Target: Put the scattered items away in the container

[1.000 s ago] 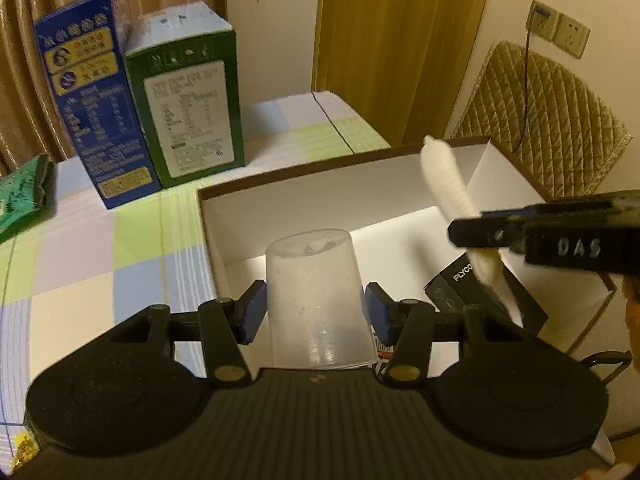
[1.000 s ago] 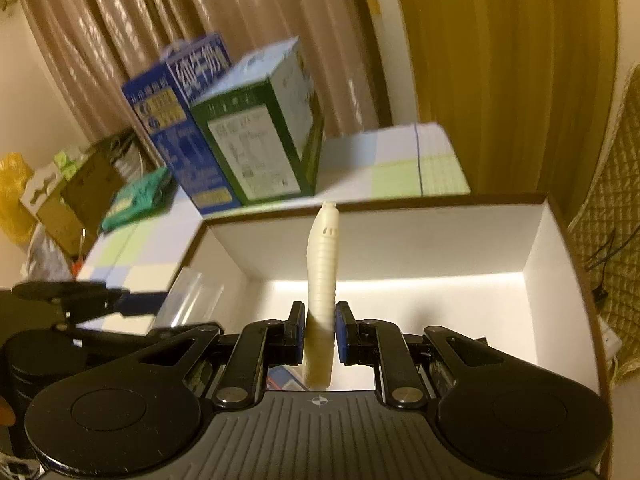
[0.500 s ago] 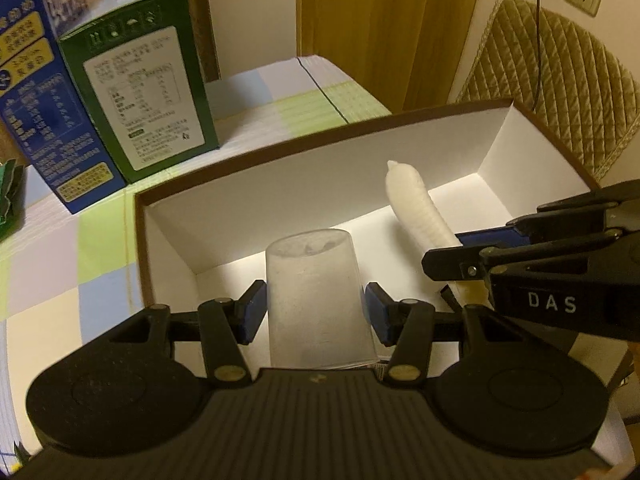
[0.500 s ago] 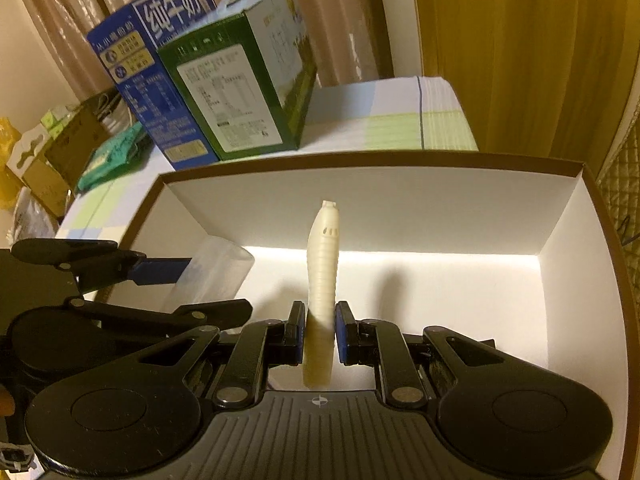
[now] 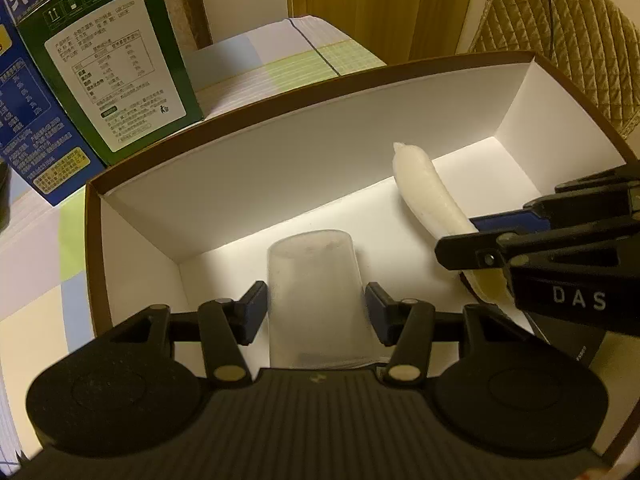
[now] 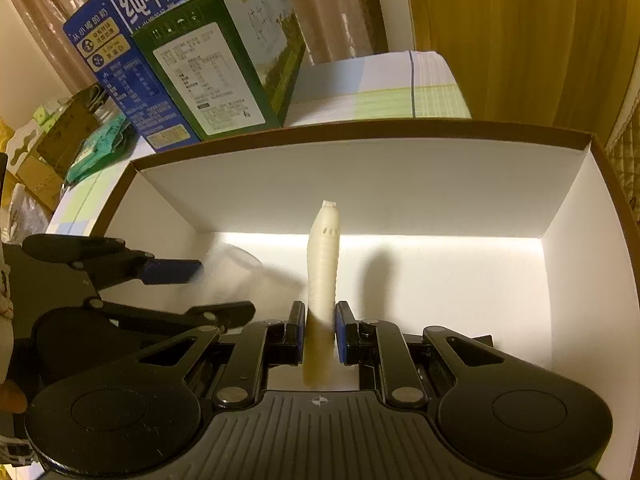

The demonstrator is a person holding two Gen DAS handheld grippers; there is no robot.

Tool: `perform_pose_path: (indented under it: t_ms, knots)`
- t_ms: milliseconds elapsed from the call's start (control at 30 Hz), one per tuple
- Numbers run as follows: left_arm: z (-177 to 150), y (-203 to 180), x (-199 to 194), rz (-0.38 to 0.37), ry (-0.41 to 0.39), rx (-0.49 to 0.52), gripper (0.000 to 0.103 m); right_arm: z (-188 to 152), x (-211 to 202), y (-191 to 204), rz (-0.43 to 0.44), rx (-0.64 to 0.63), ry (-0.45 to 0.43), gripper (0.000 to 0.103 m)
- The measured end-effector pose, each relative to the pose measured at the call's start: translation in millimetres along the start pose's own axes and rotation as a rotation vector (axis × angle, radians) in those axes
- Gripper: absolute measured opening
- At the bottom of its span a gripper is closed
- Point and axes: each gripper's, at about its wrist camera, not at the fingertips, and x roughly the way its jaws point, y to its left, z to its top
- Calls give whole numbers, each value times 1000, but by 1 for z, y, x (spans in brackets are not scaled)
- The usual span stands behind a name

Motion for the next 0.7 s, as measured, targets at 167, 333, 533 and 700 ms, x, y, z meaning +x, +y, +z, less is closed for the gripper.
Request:
perform_pose_path:
  t_ms: [167, 333, 533, 700]
  knots:
    - [3, -1, 2, 9, -2, 4, 48, -1, 3, -4, -4, 9, 8, 12]
    - [1, 0, 0, 1, -4, 1, 54, -1, 4, -4, 1, 9, 8, 13]
    - [-2, 0, -9, 5, -17, 3, 64, -2, -3, -4, -21, -1, -21, 58]
    - [-9, 0, -25, -23, -36, -12, 69, -6, -20, -1, -51, -31, -51, 71]
